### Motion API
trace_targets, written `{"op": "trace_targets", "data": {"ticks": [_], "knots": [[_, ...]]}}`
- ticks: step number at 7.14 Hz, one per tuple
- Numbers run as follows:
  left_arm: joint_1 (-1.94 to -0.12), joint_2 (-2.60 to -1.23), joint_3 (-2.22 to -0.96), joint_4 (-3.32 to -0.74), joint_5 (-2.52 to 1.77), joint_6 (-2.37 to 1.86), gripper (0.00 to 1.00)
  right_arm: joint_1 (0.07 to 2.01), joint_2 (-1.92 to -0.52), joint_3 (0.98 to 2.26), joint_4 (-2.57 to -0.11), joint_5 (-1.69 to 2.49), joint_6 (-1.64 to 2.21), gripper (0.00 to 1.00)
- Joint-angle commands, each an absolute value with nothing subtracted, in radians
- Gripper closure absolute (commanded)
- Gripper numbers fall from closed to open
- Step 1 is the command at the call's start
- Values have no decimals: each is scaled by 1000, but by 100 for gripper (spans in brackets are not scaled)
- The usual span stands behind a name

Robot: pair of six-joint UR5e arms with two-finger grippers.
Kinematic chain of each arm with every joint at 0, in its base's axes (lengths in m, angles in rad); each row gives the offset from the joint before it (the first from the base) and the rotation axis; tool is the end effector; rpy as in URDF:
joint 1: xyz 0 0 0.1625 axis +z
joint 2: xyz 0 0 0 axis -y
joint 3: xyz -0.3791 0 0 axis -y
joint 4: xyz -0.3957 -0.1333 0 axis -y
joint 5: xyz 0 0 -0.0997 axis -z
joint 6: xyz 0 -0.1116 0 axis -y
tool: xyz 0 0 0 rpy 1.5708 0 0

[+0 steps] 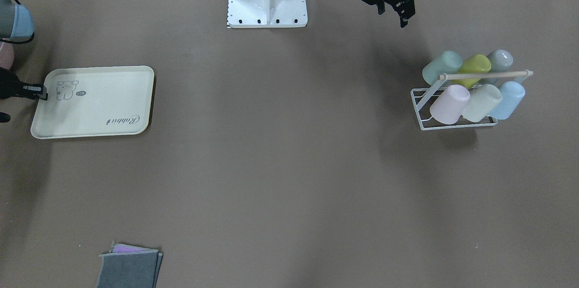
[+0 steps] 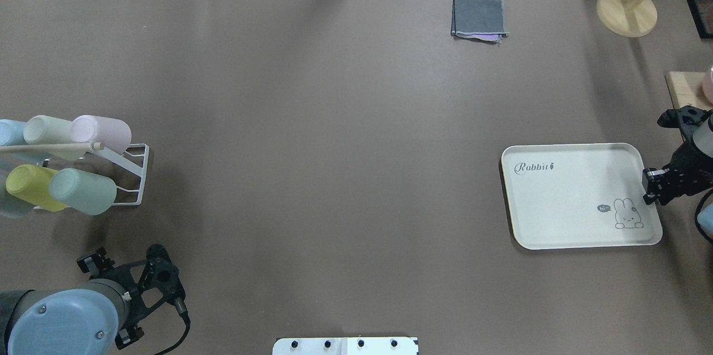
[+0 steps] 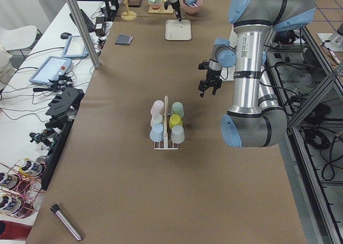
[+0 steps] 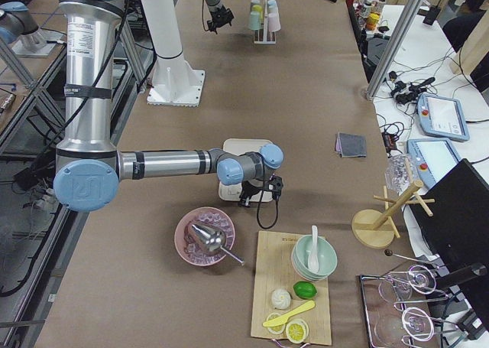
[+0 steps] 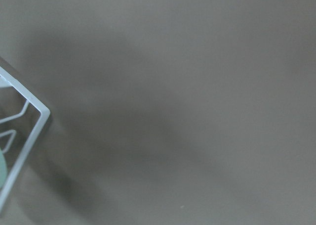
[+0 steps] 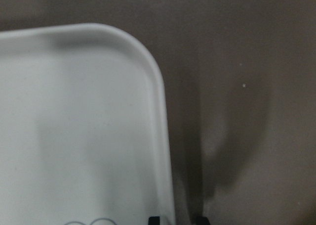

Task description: Pick up and place green cup on tray

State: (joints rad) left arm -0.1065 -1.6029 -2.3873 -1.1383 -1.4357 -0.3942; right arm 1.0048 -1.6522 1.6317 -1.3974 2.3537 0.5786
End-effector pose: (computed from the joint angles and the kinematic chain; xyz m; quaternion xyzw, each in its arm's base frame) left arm 0.3915 -0.1910 0.3053 0.1762 0.1256 0.4858 0.8469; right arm -0.2089 -0.4305 0.6115 -0.1467 -0.3580 -0.0233 0.9218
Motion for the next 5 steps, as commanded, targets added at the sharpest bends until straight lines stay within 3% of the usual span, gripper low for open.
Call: {"op": "trace_targets", "data": {"ticks": [1,3,5], "knots": [[-92,-1601,-2379,-1085,-1370,-173,2,1005,-1651,1632,-1397,2352,580,63],[-94,-1611,-2378,-1013,-1333,66,2,1005,-1651,1629,-1397,2349,580,63],[-100,-1650,-2359,-947,-1252,266,2,1003,-1651,1621,-1396,2349,580,71]]}}
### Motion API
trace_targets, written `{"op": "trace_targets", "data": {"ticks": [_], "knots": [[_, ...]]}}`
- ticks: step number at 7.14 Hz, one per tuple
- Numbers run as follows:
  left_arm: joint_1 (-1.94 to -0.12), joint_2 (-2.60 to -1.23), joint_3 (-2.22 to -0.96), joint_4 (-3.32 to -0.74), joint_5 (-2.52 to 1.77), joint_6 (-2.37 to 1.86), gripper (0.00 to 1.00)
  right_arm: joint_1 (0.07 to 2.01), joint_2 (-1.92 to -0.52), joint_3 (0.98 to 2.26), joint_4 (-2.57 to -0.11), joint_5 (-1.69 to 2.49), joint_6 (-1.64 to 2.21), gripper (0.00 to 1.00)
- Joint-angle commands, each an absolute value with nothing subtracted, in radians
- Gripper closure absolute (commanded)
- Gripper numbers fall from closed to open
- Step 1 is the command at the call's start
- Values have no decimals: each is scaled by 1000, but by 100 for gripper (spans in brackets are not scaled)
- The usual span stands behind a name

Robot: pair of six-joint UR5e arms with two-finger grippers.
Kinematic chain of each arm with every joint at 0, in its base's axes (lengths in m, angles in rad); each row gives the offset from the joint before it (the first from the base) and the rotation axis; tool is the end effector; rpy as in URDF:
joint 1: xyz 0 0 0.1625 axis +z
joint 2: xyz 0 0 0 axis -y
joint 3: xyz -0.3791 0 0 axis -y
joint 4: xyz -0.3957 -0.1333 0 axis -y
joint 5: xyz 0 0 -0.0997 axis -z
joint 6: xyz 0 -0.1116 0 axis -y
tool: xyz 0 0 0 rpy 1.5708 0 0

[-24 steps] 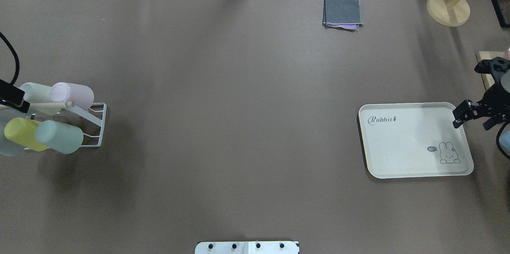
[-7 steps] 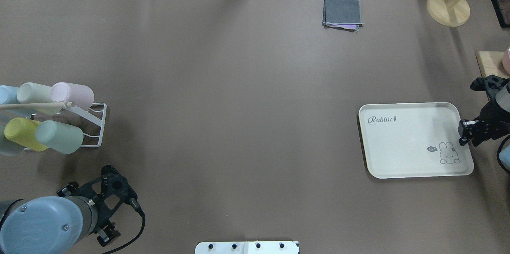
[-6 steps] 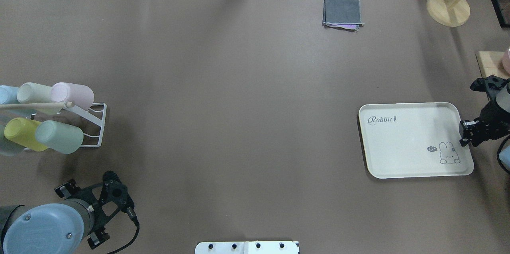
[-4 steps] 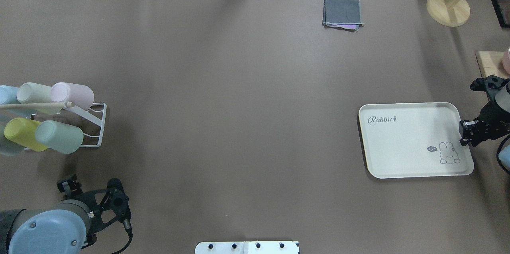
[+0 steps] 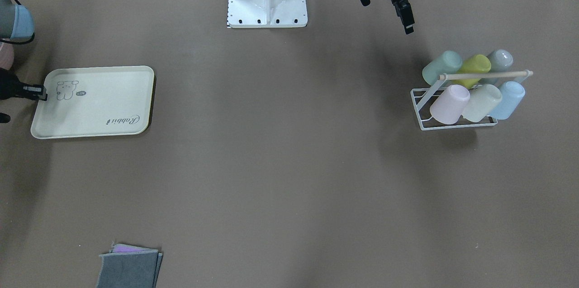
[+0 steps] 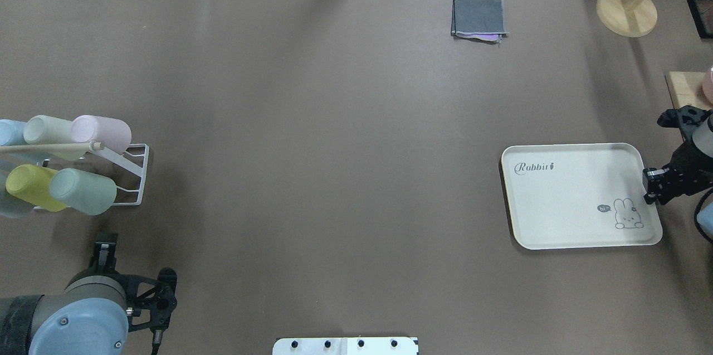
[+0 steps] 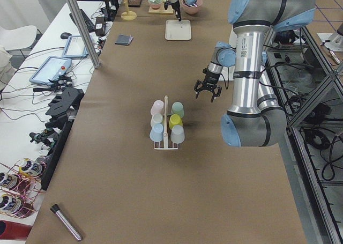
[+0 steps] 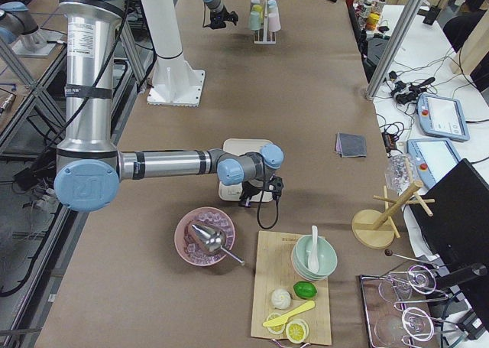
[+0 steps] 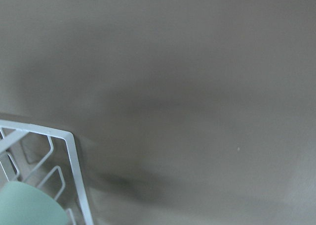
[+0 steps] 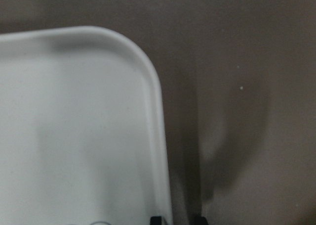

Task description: Pick up and place green cup on tray

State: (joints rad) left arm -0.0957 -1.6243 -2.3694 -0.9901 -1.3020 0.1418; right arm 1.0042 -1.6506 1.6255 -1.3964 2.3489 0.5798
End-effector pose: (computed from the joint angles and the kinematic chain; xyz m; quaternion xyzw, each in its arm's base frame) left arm 0.3883 -0.2010 0.3202 0.1875 -0.0214 0.6976 0.6912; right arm -0.2090 -0.4309 0.6141 -0.1472 -0.3552 -0.0222 0.9229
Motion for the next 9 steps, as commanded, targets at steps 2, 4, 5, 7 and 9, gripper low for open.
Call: {"op": "trace_targets", "data": {"ticks": [2,4,5,7,9], "knots": [[-103,-1680,-2281,-937,-1111,440,2,1003,-1651,1621,-1394,2349,580,80],[-106,-1686,-2270,-898,-1057,549,2,1003,-1651,1620,-1394,2349,580,88],[-106,-1689,-2275,-832,-1052,580,2,1003,-1649,1617,-1393,2349,580,93],[-104,-1695,-2261,-682,-1002,577,2,1002,-1644,1611,-1393,2349,580,98],[-104,-1692,-2201,-693,-1002,539,2,1003,-1641,1609,-1391,2352,580,99]]}}
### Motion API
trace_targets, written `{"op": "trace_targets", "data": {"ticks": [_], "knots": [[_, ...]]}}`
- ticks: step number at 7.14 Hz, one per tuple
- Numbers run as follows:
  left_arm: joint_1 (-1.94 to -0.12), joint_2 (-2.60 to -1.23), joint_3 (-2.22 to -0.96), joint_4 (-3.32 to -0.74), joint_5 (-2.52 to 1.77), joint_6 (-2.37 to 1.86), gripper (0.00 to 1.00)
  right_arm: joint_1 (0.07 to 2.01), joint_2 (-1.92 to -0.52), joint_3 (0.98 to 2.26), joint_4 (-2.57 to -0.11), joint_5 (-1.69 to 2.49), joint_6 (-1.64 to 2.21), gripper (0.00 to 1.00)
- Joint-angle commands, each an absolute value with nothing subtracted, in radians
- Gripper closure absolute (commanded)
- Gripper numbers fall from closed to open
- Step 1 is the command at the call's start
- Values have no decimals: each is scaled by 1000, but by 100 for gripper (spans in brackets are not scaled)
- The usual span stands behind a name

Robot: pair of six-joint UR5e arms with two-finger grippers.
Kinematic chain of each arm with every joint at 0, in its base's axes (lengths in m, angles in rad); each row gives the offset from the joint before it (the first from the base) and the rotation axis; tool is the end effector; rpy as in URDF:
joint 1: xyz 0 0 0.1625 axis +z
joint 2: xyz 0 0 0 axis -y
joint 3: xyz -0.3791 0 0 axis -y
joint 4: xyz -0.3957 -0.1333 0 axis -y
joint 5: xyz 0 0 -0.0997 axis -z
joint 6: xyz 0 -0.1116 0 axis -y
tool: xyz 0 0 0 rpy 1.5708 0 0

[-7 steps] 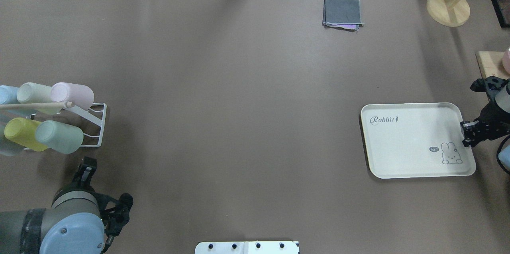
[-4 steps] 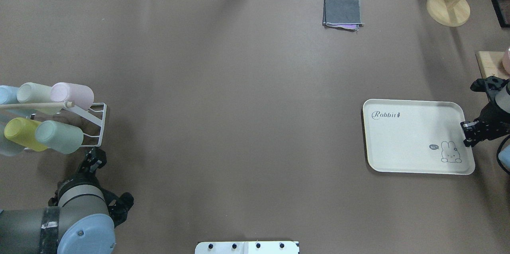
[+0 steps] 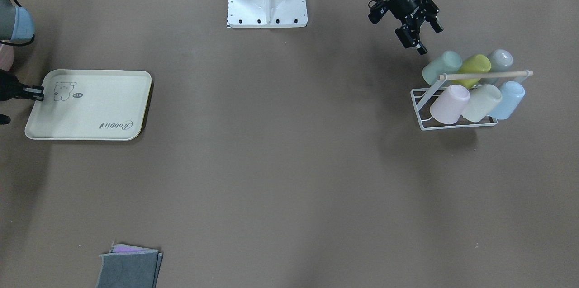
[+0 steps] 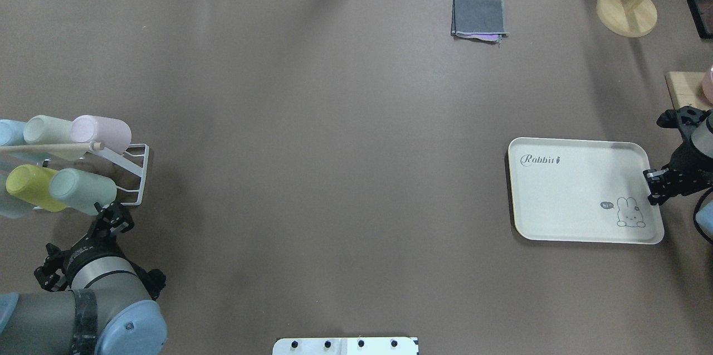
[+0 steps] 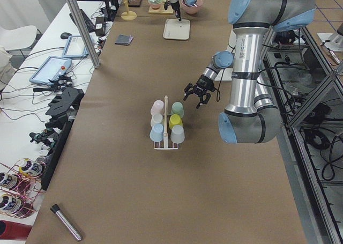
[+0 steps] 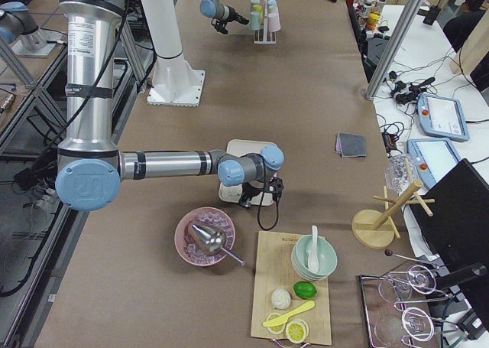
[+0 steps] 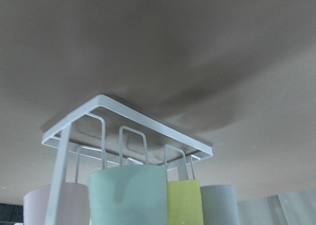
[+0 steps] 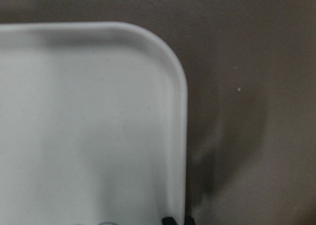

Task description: Pick up and place green cup on tray

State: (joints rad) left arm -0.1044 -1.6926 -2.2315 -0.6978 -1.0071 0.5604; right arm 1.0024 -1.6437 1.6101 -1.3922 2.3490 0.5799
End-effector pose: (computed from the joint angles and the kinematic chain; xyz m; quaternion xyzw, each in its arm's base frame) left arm 0.3951 -0.2354 0.3628 0.0825 -0.2688 0.8210 0.4969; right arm -0.2110 -0.4324 0.6181 -0.1492 -0.3541 -0.0222 0.9230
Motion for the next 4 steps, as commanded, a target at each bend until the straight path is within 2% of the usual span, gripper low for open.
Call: {"op": "trace_targets", "data": {"ticks": [1,4], "knots": [[-103,-1698,-2174,-698,-985,532,2,1003,-1641,1612,-1391,2352,581,100],[-101,-1700,-2125,-750,-901,529,2,1003,-1638,1627,-1391,2358,575,100]]}}
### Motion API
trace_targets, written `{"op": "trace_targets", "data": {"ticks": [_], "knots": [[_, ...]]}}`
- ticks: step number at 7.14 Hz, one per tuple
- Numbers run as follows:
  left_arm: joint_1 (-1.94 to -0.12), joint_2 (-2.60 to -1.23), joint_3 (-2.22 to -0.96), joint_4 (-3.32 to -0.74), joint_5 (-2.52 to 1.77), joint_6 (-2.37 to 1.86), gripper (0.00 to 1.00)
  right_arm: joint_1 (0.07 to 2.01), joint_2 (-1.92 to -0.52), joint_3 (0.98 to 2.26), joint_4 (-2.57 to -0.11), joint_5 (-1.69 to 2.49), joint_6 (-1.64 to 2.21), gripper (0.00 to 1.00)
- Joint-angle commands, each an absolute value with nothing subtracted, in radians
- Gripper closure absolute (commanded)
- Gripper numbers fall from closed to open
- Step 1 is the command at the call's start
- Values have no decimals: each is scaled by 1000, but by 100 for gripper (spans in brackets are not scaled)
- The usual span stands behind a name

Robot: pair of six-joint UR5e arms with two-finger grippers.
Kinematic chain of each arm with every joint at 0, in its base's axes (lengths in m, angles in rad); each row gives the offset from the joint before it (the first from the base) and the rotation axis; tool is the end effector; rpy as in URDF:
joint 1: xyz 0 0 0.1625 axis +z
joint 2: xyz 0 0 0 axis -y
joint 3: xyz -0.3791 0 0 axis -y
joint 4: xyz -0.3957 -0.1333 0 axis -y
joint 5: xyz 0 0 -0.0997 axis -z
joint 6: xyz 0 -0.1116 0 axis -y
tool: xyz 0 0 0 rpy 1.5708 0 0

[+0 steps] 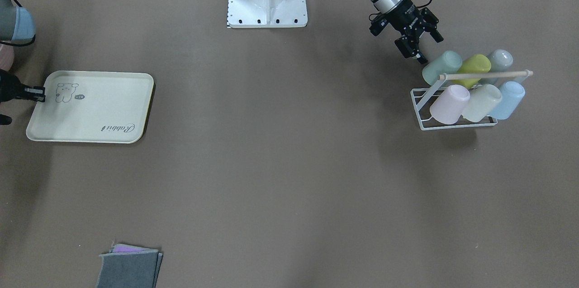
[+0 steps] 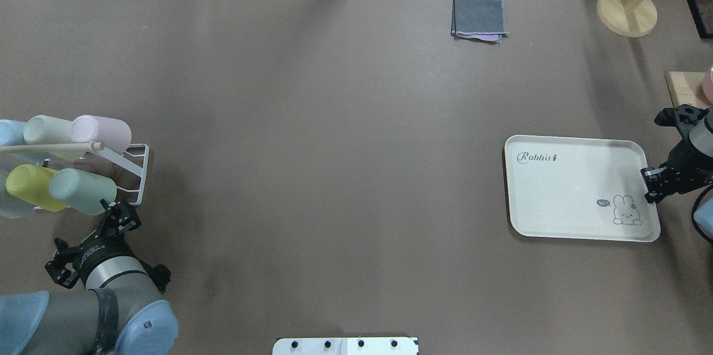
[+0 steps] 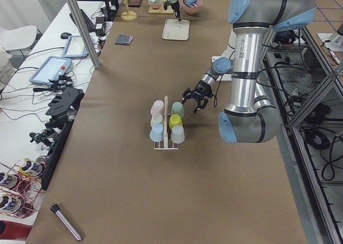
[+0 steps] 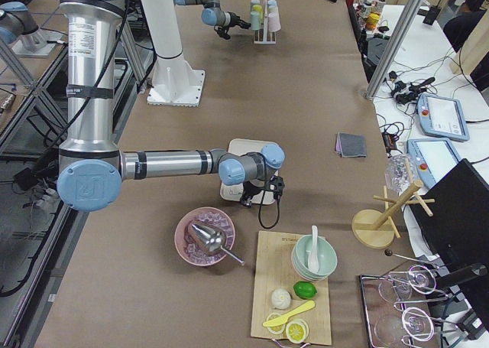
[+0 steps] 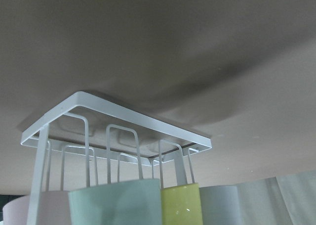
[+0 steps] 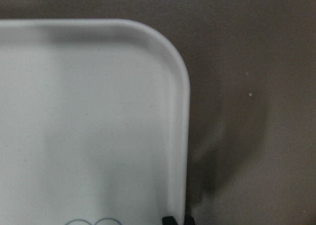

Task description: Pick up and place green cup on tray

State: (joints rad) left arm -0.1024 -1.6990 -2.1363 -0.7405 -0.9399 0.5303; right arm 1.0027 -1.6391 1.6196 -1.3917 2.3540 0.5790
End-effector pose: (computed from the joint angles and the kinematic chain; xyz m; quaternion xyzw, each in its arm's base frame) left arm 0.4166 -0.2430 0.3883 0.0820 -0.3054 0.8092 0.4952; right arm -0.2127 -0.4346 0.6107 -0.1446 -0.3596 -0.0254 0.9215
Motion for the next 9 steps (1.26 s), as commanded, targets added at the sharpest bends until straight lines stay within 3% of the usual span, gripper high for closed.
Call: {"op": "trace_targets", "data": {"ticks": [1,9], "knots": [[-101,-1700,-2125,-749,-858,531,2,1006,-1640,1647,-1391,2381,572,100],[-92,-1687,-2059,-742,-788,529,2,1129,-1637,1661,-1348,2598,529,100]]}}
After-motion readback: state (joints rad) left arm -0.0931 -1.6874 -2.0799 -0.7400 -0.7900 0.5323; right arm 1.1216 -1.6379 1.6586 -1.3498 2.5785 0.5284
